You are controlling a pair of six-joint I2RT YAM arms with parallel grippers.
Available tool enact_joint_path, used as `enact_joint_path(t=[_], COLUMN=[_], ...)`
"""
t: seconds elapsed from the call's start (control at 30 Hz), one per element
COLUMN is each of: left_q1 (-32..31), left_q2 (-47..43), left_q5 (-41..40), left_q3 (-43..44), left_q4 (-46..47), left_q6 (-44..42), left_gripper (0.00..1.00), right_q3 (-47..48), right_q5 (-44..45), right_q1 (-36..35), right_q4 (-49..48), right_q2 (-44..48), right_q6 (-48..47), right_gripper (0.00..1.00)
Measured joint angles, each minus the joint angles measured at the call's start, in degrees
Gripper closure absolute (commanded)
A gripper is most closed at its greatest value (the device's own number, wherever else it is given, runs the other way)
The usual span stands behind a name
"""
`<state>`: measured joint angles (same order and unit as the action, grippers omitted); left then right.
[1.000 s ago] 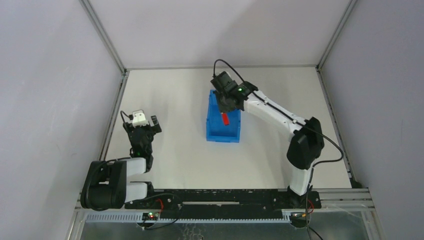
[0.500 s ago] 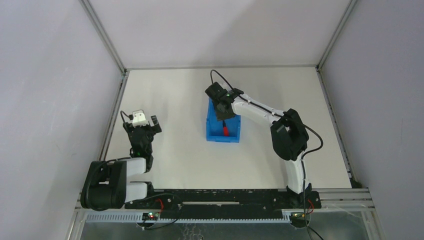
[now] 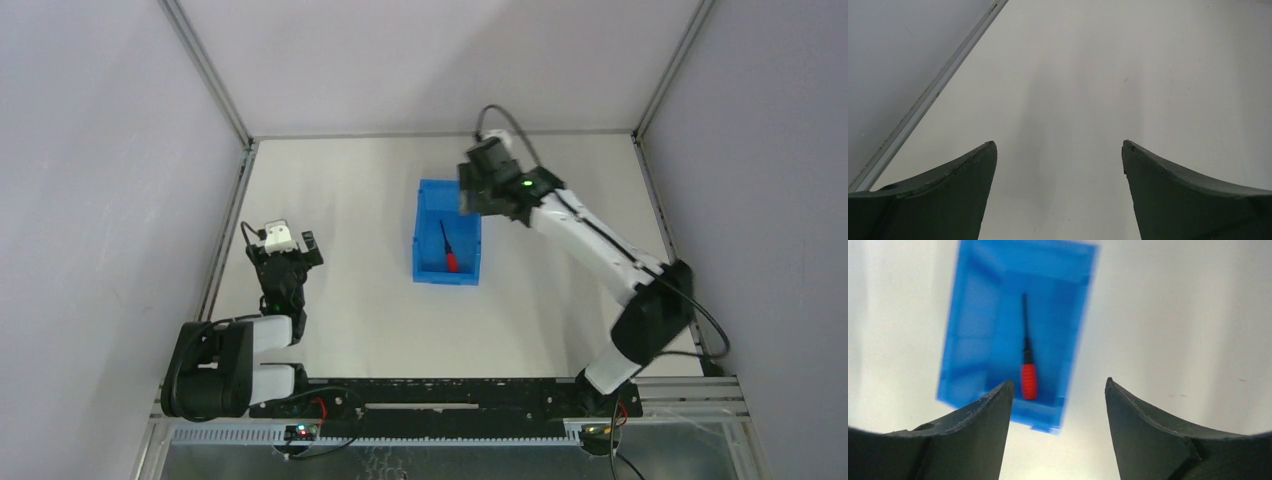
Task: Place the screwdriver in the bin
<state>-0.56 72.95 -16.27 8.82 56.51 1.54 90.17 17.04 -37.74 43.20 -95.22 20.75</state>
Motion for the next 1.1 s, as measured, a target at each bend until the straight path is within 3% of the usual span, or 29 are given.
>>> enact_joint_path(t=[0.1, 0.23, 0.53, 1.1], left_q1=[0.0, 0.0, 0.0, 0.0], left_q2=[0.0, 0.0, 0.0, 0.0], left_q5=[0.0, 0.0, 0.0, 0.0], left_q3=[0.0, 0.0, 0.0, 0.0], left_q4=[0.0, 0.0, 0.0, 0.0], left_q6=[0.0, 0.0, 0.0, 0.0], left_gripper=[0.00, 0.00, 0.00, 0.00], right_q3=[-5.6, -12.5, -17.5, -17.5], right_q5=[-0.9, -2.3, -8.8, -9.5], right_q1=[7.7, 20.9, 39.8, 41.7], right_q4=[-1.6, -2.8, -4.1, -5.8], right_q2=[7.3, 11.7, 12.5, 14.2], right_q6=[-1.1, -3.3, -8.7, -11.3], right_gripper=[0.18, 0.01, 0.00, 0.00])
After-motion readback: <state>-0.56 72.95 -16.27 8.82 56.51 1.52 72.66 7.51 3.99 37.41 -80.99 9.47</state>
